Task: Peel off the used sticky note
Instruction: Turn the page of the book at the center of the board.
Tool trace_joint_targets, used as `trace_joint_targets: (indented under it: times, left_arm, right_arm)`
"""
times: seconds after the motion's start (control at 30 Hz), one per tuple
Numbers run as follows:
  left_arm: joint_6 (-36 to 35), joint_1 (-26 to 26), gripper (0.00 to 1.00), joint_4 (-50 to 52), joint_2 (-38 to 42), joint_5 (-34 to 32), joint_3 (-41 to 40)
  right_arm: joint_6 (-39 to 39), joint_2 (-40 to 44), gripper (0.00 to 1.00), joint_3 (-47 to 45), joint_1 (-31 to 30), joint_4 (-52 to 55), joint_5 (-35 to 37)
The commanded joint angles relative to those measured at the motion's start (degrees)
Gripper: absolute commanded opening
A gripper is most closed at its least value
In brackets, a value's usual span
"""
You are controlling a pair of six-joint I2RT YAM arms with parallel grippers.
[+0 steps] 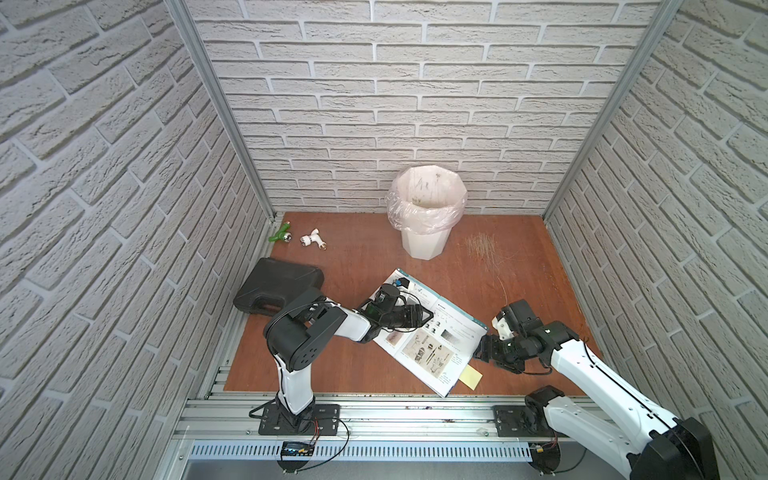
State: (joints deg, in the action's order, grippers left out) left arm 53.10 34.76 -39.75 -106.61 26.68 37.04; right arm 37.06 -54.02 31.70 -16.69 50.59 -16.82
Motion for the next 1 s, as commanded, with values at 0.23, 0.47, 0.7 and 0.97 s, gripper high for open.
trace_joint_targets:
  times: [0.23,0.47,0.7,0.97]
  left_arm:
    - [2.8,-4.4,0.59,11.5,-5.7,-7.6,-5.2]
    - [1.4,-3.6,0.7,12.3,0.2,-7.7,-6.1]
    - [1.2,-3.3,0.74,11.2,3.9,-7.3,-7.1]
    - [1.2,-3.2,0.74,8.7,6.0,-6.1,-7.6]
  right_arm:
    - [0.8,-5.0,0.67,-5.0,0.3,-8.9,-8.4]
    - [5.6,-5.4,0.67,-6.9,0.1,-19.5,-13.1]
    - [11.2,-6.5,0.68,-8.7,-1.5,-29.6,-16.4]
    - [14.5,-12.9,0.69,-8.4,-6.0,-38.6,-16.6]
